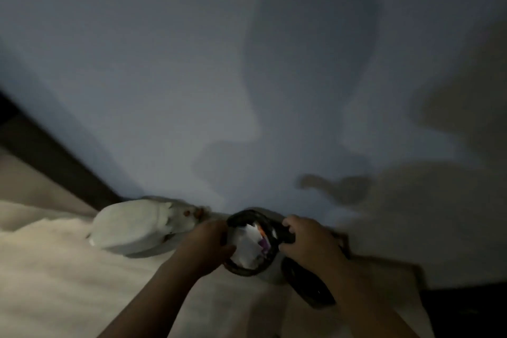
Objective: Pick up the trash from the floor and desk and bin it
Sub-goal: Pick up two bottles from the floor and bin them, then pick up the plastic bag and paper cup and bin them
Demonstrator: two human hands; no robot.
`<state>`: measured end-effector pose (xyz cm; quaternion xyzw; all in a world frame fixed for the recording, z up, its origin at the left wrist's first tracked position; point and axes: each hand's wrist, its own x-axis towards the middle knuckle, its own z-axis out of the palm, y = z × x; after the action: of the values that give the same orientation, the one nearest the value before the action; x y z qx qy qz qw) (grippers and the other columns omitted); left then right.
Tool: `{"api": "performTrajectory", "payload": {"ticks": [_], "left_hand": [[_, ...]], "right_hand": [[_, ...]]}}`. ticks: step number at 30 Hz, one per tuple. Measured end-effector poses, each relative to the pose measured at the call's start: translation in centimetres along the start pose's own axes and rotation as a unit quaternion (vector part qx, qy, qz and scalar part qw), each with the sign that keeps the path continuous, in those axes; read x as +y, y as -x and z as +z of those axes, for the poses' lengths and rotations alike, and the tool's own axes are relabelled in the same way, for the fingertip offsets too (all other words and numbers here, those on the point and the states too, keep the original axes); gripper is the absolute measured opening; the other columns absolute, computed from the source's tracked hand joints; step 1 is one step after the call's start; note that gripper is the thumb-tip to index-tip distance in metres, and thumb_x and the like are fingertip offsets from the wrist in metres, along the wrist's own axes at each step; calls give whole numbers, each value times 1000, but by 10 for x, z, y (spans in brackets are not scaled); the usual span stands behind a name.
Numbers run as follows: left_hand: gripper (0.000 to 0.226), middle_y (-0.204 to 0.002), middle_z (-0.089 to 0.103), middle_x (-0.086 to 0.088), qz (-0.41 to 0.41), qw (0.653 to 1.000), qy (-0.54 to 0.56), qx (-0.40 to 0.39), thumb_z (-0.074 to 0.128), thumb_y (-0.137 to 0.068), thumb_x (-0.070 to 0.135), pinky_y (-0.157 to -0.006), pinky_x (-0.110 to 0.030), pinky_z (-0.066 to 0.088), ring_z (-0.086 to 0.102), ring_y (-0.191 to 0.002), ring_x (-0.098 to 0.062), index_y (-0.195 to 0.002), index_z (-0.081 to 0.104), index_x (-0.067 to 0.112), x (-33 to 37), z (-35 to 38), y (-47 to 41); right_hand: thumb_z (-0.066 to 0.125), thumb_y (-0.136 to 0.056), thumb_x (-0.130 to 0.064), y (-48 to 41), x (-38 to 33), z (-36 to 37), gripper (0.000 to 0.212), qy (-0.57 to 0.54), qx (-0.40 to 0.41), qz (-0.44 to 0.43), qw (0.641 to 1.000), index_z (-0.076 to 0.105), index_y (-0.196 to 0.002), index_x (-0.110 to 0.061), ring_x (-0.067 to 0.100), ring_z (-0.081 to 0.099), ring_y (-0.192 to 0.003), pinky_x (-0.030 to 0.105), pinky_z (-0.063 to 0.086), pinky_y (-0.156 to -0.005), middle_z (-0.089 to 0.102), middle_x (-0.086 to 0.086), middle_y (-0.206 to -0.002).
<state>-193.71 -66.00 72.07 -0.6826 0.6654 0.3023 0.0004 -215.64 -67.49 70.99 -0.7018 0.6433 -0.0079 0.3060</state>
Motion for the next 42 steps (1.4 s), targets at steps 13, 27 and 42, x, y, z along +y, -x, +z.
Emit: {"api": "performTrajectory", "payload": {"ticks": [13,27,42], "left_hand": [[41,-118,60,9,-199,941,98,256,60,-87,41,-85,-21,46,58,-104,-8,-124,52,27,-305,-147,233],[43,-120,56,13,-370,829,113,403,58,-86,45,-85,-18,43,54,-108,-6,-126,49,31,-513,-216,435],[47,-121,55,14,-473,746,78,462,60,-85,47,-87,-18,46,53,-104,-3,-129,48,32,-680,-339,456]], "right_hand": [[66,-78,-34,18,-403,89,43,68,-32,-322,944,57,-118,-25,13,57,-101,28,49,-84,60,-5,-115],[69,-75,-34,86,-726,226,45,88,-99,-560,818,59,-119,-27,4,56,-96,20,45,-84,61,-8,-111],[63,-78,-36,33,-979,295,40,71,-131,-668,729,59,-117,-30,4,56,-101,24,47,-84,61,-12,-111]]}}
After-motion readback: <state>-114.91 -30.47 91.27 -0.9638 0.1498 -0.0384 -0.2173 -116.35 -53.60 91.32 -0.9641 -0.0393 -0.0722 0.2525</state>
